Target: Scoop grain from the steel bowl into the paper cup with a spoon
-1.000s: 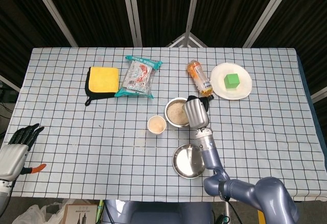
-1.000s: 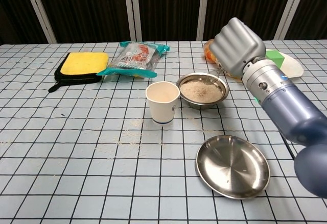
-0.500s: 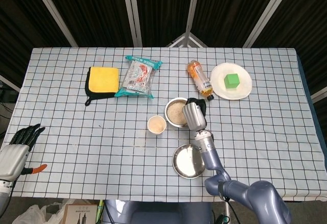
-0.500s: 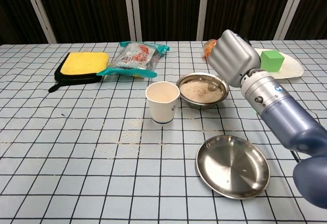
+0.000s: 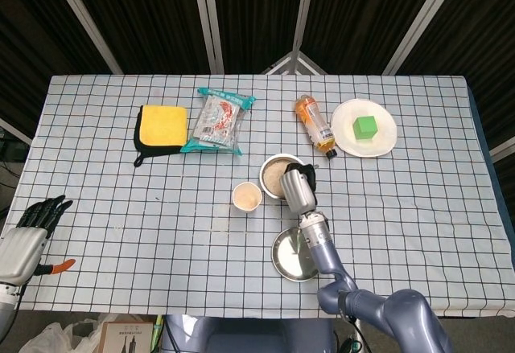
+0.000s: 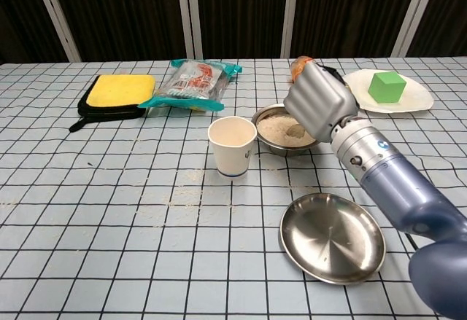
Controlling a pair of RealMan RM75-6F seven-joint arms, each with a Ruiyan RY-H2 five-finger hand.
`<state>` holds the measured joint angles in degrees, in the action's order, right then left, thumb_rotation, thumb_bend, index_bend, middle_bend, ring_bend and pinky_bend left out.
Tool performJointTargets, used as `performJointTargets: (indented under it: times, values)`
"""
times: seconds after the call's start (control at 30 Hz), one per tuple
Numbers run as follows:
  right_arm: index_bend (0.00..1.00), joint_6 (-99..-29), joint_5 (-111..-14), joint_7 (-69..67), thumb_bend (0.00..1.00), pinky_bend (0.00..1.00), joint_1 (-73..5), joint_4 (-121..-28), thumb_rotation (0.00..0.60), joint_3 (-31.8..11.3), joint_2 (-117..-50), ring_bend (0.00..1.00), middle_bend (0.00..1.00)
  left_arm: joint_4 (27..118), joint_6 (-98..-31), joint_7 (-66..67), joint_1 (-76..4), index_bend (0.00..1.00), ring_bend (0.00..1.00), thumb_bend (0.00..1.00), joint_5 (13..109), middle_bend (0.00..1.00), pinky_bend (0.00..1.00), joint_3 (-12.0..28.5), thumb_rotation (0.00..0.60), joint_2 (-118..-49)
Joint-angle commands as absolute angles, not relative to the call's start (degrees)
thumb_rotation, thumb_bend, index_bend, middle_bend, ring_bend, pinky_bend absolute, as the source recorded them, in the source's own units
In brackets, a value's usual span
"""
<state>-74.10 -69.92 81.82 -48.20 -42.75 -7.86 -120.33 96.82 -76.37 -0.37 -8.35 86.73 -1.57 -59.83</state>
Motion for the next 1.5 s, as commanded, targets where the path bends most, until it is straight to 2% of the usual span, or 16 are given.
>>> performJointTargets:
  times: [0.03, 0.2, 0.43, 1.0, 1.27, 1.5]
  values:
    - [0.71, -73.1, -69.7, 80.3, 0.61, 1.00, -48.1, -43.8, 0.600, -8.6, -120.8, 0.96, 0.89, 96.9, -76.3, -0.5, -8.4, 0.00, 0.00, 0.00, 86.7, 0.00, 0.00, -1.6, 0.600, -59.8]
    - [0.71, -71.9, -69.1, 78.3, 0.62, 1.00, -48.0, -45.7, 0.600, -10.1, -120.7, 0.96, 0.89, 97.0, -76.0, -0.5, -8.5, 0.00, 0.00, 0.00, 86.4, 0.00, 0.00, -1.6, 0.600, -59.7]
    - [0.71, -71.8, -64.7, 74.4, 0.62, 1.00, -46.9, -50.6, 0.600, -15.7, -120.9, 0.96, 0.89, 97.1, -75.9, -1.0, -8.5, 0.00, 0.00, 0.00, 85.8, 0.00, 0.00, -1.4, 0.600, -59.6]
    - [0.72, -74.0, -60.3, 74.0, 0.62, 1.00, -45.3, -60.1, 0.600, -20.3, -117.4, 0.96, 0.89, 97.5, -75.6, -0.3, -8.6, 0.00, 0.00, 0.00, 85.4, 0.00, 0.00, -1.5, 0.600, -59.8]
    - [0.72, -74.1, -52.8, 73.5, 0.62, 1.00, -44.1, -67.6, 0.600, -25.0, -116.6, 0.96, 0.89, 97.6, -75.3, -0.3, -8.7, 0.00, 0.00, 0.00, 85.1, 0.00, 0.00, -1.5, 0.600, -59.7]
    - [0.72, -75.1, -48.6, 74.9, 0.62, 1.00, -43.8, -72.5, 0.600, -26.3, -115.0, 0.96, 0.89, 97.6, -75.4, -0.1, -8.7, 0.00, 0.00, 0.00, 84.9, 0.00, 0.00, -1.4, 0.600, -59.8]
